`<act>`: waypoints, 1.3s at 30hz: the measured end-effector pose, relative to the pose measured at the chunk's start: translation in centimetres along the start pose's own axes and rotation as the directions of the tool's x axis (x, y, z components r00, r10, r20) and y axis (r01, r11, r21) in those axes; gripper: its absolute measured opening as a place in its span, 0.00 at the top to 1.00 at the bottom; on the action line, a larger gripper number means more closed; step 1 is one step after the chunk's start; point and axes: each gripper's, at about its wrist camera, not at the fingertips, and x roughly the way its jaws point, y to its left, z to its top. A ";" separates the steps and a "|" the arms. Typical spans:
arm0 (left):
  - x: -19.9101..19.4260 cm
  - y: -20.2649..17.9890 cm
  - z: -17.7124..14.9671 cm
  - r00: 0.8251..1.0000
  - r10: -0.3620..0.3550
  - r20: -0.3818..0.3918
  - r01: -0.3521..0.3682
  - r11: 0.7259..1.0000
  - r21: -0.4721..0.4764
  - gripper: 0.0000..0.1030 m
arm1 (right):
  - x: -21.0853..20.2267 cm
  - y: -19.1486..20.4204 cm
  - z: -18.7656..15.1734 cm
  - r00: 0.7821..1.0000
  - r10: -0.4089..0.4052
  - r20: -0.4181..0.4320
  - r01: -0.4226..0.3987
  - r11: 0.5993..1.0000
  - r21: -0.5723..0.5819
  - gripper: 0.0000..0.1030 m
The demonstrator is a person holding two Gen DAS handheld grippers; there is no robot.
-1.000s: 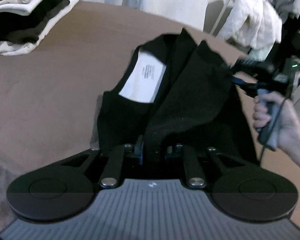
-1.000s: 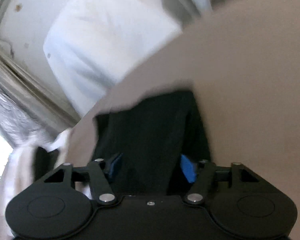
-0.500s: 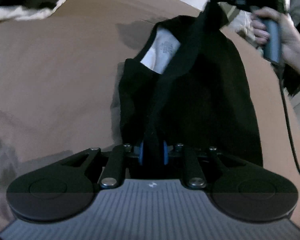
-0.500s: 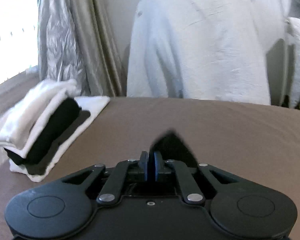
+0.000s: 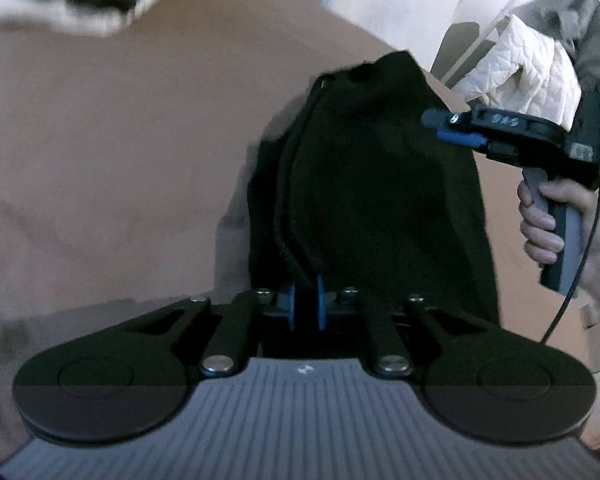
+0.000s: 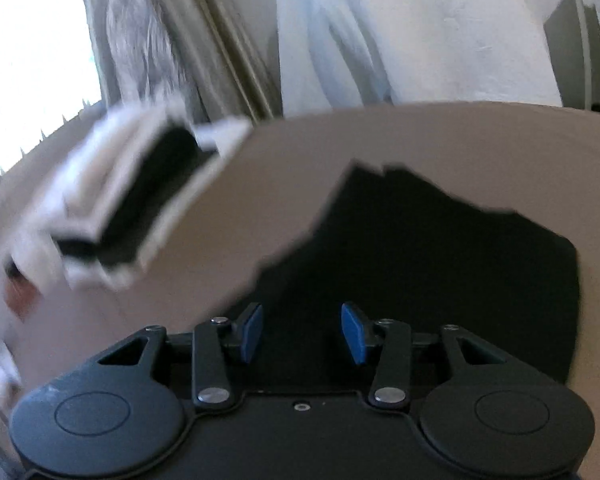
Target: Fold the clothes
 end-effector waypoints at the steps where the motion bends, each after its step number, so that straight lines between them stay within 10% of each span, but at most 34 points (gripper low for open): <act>1: -0.8 -1.0 0.0 0.999 0.023 0.034 -0.025 0.998 0.057 0.92 | 0.3 0.5 0.1 1.000 -0.017 -0.010 0.017 1.000 -0.026 0.52; 10: -0.3 -1.0 -0.9 0.998 -0.053 -0.025 0.054 0.998 0.035 0.92 | 6.1 7.1 9.2 1.000 0.017 -0.021 -0.021 0.985 -0.172 0.22; 12: -0.6 -1.0 -0.8 0.998 -0.063 -0.015 0.063 0.997 0.039 0.92 | 9.1 7.8 10.5 0.987 -0.153 -0.040 0.141 0.965 -0.219 0.22; 16: -1.0 -0.8 -1.2 0.998 -0.067 -0.002 0.068 0.997 0.046 0.92 | 13.7 6.8 9.6 0.877 -0.481 -0.023 0.428 0.800 -0.421 0.35; 18: -1.2 -1.3 -1.7 0.998 -0.060 0.015 0.059 0.994 0.090 0.93 | 13.9 5.9 8.7 0.888 -0.458 -0.044 0.390 0.799 -0.458 0.93; 22: -2.7 -2.1 -1.3 0.989 -0.087 0.118 0.070 0.987 0.142 0.93 | 10.2 4.2 8.6 0.935 -0.333 0.124 0.355 0.854 -0.380 0.93; 25: -3.0 -0.6 -0.9 0.989 -0.070 0.130 0.060 0.995 0.079 0.91 | 7.2 2.7 9.6 0.929 -0.231 0.290 0.304 0.923 -0.237 0.93; 29: -0.2 1.9 -1.1 0.996 0.090 -0.017 -0.089 0.996 0.021 0.89 | 8.9 1.2 10.9 0.969 -0.137 0.207 0.173 0.970 -0.169 0.90; 33: -0.4 2.4 -1.0 0.994 0.105 -0.022 -0.106 0.994 -0.025 0.87 | 11.0 2.0 10.3 0.957 -0.240 0.160 0.260 0.959 -0.113 0.64; 39: -0.5 3.1 -0.7 0.996 0.087 -0.010 -0.087 0.993 -0.079 0.87 | 7.5 1.8 6.8 0.987 -0.144 0.064 0.142 0.989 0.031 0.60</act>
